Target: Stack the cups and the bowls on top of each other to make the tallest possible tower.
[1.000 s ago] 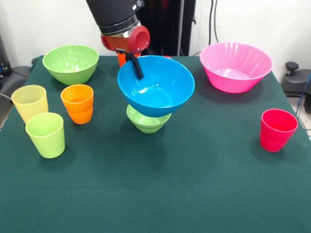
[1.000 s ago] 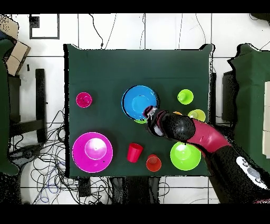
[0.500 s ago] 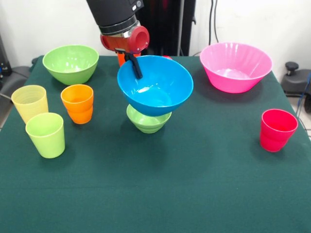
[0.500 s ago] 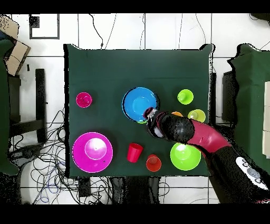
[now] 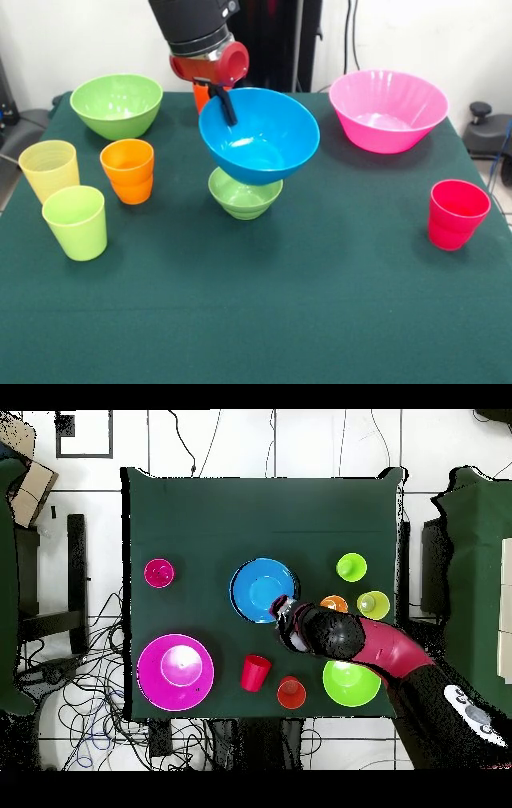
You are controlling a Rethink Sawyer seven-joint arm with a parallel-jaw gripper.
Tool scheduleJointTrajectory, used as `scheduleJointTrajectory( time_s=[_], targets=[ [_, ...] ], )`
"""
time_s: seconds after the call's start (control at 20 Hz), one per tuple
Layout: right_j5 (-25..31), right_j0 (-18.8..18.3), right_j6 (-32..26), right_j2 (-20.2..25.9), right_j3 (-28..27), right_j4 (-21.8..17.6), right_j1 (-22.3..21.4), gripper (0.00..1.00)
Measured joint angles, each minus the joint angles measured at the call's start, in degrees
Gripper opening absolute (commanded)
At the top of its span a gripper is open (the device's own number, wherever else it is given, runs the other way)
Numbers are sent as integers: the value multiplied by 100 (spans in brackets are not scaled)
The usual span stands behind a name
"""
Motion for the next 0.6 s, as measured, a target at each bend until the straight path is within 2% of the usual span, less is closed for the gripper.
scheduleJointTrajectory(
  time_s=[0.6],
  targets=[
    [-45, 0, 0, -10, 98, -82, 1, 0]
  ],
)
